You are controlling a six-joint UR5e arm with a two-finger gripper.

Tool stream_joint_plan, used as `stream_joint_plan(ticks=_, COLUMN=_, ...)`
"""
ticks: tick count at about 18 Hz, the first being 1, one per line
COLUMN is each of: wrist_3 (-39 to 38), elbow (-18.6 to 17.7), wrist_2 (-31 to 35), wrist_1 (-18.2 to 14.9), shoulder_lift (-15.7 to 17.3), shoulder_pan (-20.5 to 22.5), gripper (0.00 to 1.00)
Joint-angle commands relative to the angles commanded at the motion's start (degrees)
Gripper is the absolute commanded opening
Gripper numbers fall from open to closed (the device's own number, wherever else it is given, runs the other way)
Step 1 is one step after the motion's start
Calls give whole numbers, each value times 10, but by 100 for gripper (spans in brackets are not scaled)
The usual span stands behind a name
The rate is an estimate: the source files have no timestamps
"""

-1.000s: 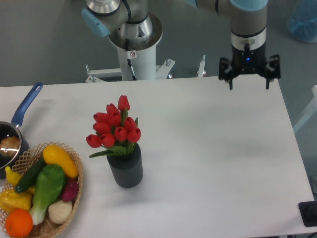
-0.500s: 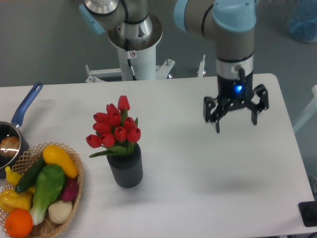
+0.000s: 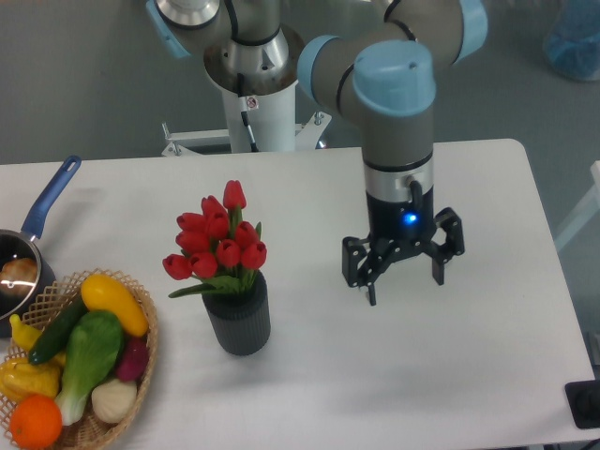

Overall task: Pick up the flowers from the vase
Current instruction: 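Lower the open gripper and move it toward the tulip vase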

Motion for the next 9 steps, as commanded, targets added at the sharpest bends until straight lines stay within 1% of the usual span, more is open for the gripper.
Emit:
stream_joint_plan(ticks=4, wrist_3=-5, elbow=4, wrist_2=-6, wrist_1=-1, shoulder_lift=0, shoulder_pan=-37, gripper=100)
stream_joint_plan(ticks=6, wrist_3=-5, elbow=1, wrist_2=-11, wrist_1=0, shoulder_lift=-2, shoulder_pan=-44, gripper=100)
stream_joint_plan(ticks=8, wrist_3=2, elbow=-12, wrist_2=-6, wrist_1=-2, shoulder_lift=-2, shoulder_pan=-42, gripper=100)
stream_joint_plan(ticks=9, wrist_3=15, elbow=-28, wrist_2=-5, wrist_1=1, shoulder_lift=0, shoulder_pan=-36, gripper=100)
